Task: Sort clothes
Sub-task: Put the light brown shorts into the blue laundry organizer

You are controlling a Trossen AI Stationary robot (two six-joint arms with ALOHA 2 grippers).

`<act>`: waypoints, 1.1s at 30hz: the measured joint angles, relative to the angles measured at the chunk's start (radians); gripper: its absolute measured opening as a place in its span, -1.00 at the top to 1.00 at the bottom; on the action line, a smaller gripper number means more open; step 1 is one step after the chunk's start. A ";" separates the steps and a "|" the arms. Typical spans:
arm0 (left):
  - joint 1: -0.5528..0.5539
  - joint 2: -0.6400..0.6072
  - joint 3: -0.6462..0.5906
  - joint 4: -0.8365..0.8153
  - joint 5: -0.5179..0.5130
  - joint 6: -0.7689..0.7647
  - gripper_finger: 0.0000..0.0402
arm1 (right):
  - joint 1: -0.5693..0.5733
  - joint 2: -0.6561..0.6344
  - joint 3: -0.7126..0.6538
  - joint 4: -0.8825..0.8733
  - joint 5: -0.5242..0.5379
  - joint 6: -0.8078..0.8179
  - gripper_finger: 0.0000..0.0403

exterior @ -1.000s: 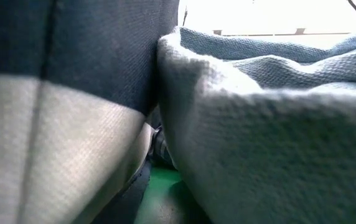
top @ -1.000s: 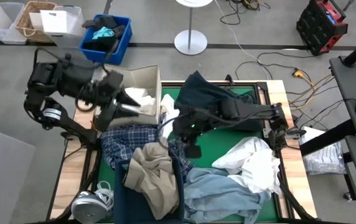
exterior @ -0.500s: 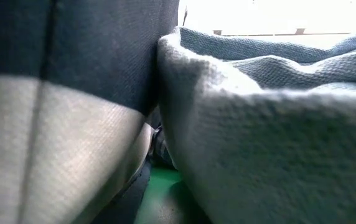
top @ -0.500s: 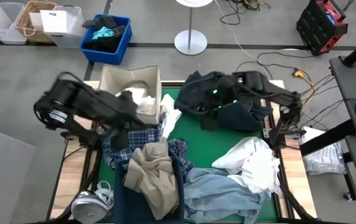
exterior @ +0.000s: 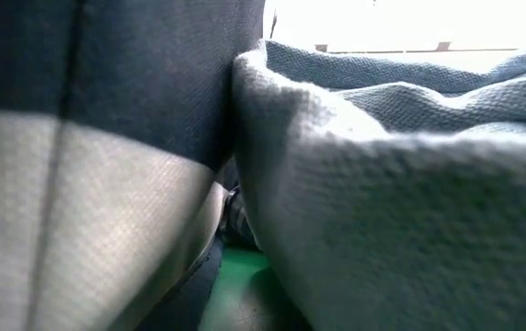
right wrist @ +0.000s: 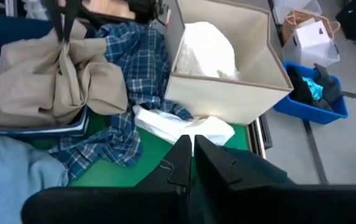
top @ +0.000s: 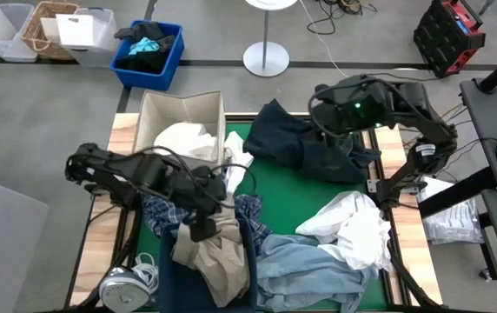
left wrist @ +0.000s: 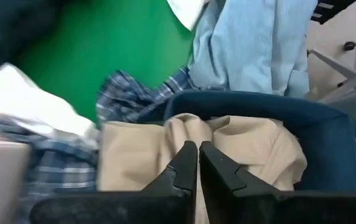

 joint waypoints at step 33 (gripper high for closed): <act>-0.055 -0.014 -0.270 -0.151 -0.527 -0.160 1.00 | 0.002 -0.022 -0.235 0.142 0.000 0.189 0.94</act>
